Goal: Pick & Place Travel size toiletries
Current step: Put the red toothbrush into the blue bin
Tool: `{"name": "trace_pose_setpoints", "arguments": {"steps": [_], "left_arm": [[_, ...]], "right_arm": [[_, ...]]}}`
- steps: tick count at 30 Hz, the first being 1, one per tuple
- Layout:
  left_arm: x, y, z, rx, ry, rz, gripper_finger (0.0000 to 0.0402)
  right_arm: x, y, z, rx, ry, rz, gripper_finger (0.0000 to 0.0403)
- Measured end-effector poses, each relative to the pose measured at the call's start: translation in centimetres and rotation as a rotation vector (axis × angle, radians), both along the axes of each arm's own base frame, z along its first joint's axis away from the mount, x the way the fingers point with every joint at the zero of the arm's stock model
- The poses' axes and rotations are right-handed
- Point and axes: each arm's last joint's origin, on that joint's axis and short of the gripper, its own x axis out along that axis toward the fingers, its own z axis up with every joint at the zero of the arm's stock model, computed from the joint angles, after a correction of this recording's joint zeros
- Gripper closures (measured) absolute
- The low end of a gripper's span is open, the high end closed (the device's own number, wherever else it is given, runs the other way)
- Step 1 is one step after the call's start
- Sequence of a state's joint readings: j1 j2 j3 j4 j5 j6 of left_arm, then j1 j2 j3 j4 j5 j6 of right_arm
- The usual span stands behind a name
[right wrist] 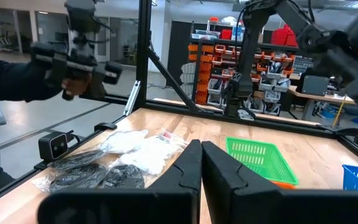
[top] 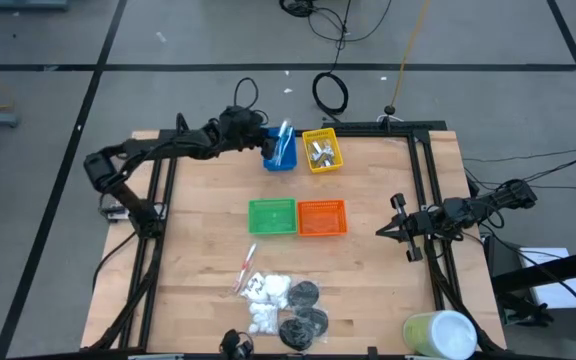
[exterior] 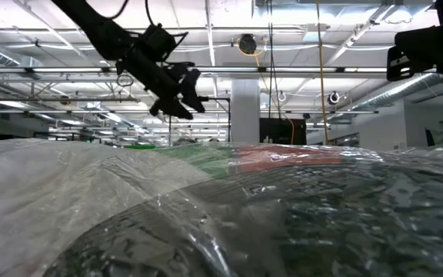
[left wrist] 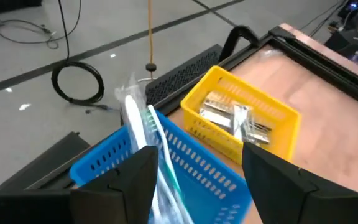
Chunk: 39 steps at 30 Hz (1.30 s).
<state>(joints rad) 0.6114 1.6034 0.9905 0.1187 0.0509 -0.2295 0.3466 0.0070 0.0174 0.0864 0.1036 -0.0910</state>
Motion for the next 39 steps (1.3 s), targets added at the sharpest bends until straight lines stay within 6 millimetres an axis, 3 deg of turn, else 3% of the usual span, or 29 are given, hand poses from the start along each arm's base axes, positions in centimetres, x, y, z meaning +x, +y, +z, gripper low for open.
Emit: {"name": "trace_pose_setpoints", "arguments": {"steps": [5, 12, 20, 27, 33, 39], "left_arm": [[-1.1, -2.8, 1.7, -0.053, 0.091, -0.056, 0.0172], [-2.5, -9.2, 2.4, -0.196, 0.297, -0.194, 0.0172], [-2.8, -19.2, 1.9, -0.319, 0.490, -0.377, 0.0172], [-3.3, -27.9, 1.2, -0.314, 0.491, -0.412, 0.0172], [-3.9, -32.5, -1.4, -0.281, 0.505, -0.265, 0.0172], [-2.8, -33.6, -5.4, -0.330, 0.599, -0.127, 0.0172]], "right_arm": [[0.0, 0.0, 0.0, 0.000, -0.001, 0.000, 0.0403], [0.0, 0.0, 0.0, 0.000, 0.000, 0.000, 0.0403], [0.0, 0.0, 0.0, 0.000, -0.001, 0.000, 0.0403], [0.0, 0.0, 0.0, 0.001, -0.002, 0.000, 0.0403], [0.0, 0.0, 0.1, 0.002, -0.006, 0.000, 0.0403], [0.0, 0.0, 0.1, 0.002, -0.005, 0.000, 0.0403]]}}
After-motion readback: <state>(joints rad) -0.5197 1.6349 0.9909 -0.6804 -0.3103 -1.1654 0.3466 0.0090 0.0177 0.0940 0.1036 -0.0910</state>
